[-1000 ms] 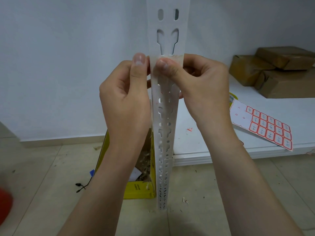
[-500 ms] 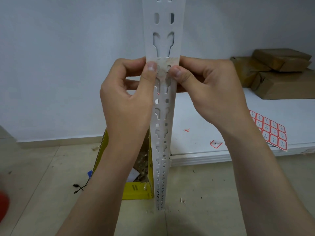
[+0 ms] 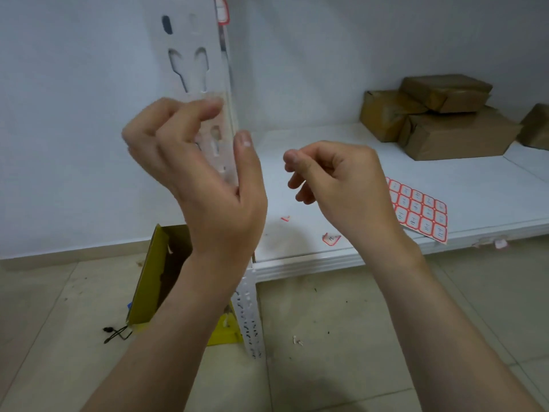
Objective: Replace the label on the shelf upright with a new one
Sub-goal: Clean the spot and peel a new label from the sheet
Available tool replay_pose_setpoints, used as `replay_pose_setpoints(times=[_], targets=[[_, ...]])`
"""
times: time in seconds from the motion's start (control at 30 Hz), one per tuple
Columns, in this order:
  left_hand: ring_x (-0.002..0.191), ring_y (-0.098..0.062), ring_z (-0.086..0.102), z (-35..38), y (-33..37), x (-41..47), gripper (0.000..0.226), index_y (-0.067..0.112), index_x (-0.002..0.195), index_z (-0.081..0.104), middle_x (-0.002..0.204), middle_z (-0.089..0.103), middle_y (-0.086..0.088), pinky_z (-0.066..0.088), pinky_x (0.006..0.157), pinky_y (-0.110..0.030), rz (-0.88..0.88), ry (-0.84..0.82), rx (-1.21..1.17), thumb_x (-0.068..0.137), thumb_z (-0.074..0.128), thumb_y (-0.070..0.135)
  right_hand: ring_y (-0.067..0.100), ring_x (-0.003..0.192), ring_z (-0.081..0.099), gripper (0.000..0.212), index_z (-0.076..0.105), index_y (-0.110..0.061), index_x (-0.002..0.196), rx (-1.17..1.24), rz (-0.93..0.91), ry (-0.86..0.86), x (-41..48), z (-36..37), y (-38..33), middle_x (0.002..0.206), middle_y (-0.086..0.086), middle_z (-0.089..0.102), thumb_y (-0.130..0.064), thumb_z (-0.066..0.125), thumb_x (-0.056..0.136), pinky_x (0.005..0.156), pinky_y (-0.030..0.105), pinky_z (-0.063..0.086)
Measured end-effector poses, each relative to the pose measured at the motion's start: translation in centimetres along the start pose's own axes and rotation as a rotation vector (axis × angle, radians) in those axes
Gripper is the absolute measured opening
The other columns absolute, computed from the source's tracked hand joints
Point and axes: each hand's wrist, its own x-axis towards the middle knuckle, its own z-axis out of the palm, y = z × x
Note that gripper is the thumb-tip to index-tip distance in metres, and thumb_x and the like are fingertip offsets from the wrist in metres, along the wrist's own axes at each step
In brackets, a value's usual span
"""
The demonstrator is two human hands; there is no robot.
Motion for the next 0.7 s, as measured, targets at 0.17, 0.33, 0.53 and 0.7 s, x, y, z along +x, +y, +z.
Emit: replay_pose_setpoints(times=[0.17, 0.33, 0.53, 0.7], targets=[[0.081, -0.028, 0.066, 2.3, 1.4, -3.1, 0.023, 0.016, 0.113, 0.061, 0.088, 0.063, 0.002, 0.051, 0.074, -0.043, -0.046, -0.283, -0.283, 0.109, 0.038, 0.012, 0.021, 0.050, 0.062, 0.058, 0.057, -0.010, 0.058, -0.215, 0.035, 0.033, -0.4, -3.9, 3.7, 0.045, -0.006, 0.053, -0.041, 0.057, 0.107, 0.061, 0.037, 0.051], [0.074, -0.009, 0.067, 5.6, 2.4, -5.7, 0.022, 0.021, 0.103, 0.069, 0.073, 0.068, 0.007, 0.045, 0.065, -0.018, -0.315, -0.543, -0.228, 0.110, 0.048, 0.018, 0.015, 0.060, 0.054, 0.050, 0.058, -0.023, 0.061, -0.346, 0.153, -0.016, -0.9, -6.6, 7.1, 0.051, -0.012, 0.050, -0.037, 0.054, 0.109, 0.065, 0.033, 0.037], [0.089, -0.019, 0.070, 9.9, 2.9, -8.0, 0.018, 0.018, 0.104, 0.063, 0.089, 0.073, 0.009, 0.055, 0.082, -0.040, -0.675, -0.727, -0.146, 0.109, 0.050, 0.029, 0.027, 0.097, 0.063, 0.030, 0.076, -0.016, 0.111, -0.441, 0.290, -0.040, -2.1, -10.8, 11.2, 0.105, 0.004, 0.074, -0.012, 0.047, 0.109, 0.075, 0.025, 0.035], [0.120, -0.025, 0.063, 13.4, 2.0, -9.4, 0.035, 0.025, 0.134, 0.038, 0.129, 0.064, 0.001, 0.054, 0.102, -0.044, -0.766, -1.008, -0.007, 0.105, 0.057, 0.028, 0.015, 0.089, 0.062, 0.026, 0.075, -0.023, 0.114, -0.479, 0.294, -0.057, -3.2, -12.3, 13.2, 0.120, -0.003, 0.075, -0.009, 0.058, 0.100, 0.083, 0.028, 0.049]])
